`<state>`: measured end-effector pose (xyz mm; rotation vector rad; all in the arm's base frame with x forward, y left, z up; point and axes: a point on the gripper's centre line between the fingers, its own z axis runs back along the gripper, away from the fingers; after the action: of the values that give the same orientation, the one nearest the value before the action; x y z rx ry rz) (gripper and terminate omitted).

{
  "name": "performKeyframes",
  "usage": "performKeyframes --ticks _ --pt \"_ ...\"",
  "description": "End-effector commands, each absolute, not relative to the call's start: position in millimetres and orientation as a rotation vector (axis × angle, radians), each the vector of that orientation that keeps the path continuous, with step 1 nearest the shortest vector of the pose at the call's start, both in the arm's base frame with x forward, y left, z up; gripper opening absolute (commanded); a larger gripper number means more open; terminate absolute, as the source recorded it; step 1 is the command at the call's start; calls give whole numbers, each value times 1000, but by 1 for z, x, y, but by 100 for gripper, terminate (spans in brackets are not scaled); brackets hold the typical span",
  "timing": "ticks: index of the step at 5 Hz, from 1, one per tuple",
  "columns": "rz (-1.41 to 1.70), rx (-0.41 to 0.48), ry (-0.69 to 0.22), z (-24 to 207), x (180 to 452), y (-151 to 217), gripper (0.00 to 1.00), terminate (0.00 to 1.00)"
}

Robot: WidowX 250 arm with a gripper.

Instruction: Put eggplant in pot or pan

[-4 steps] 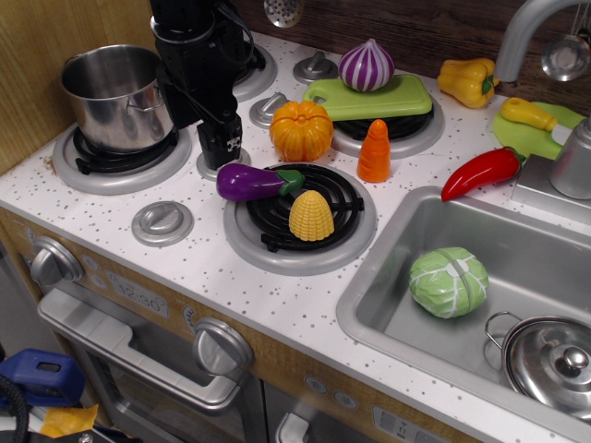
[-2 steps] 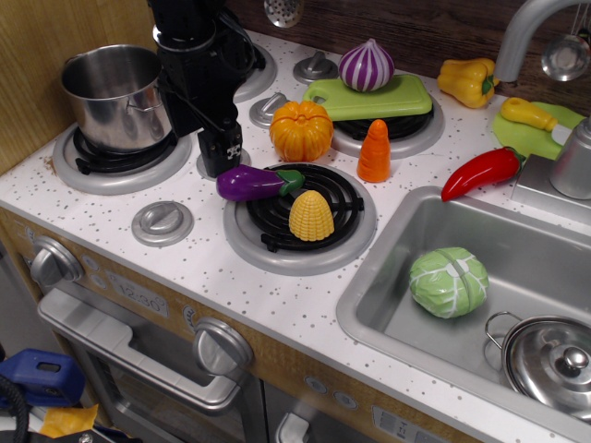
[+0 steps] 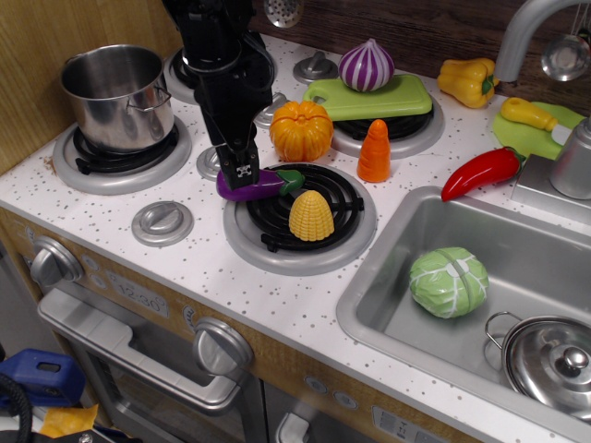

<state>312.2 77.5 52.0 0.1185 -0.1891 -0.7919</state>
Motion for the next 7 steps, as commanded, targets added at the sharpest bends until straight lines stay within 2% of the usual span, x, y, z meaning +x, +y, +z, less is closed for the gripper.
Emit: performKeyframes --ticks 1,4,5,6,7 --pt "-933 61 -213 48 325 79 100 0" --pt "-979 51 -230 25 323 84 100 0" --pt "-962 16 -261 17 325 88 100 0" --pt "-939 20 -265 16 328 87 0 0" --pt "-924 11 -240 28 326 82 0 0"
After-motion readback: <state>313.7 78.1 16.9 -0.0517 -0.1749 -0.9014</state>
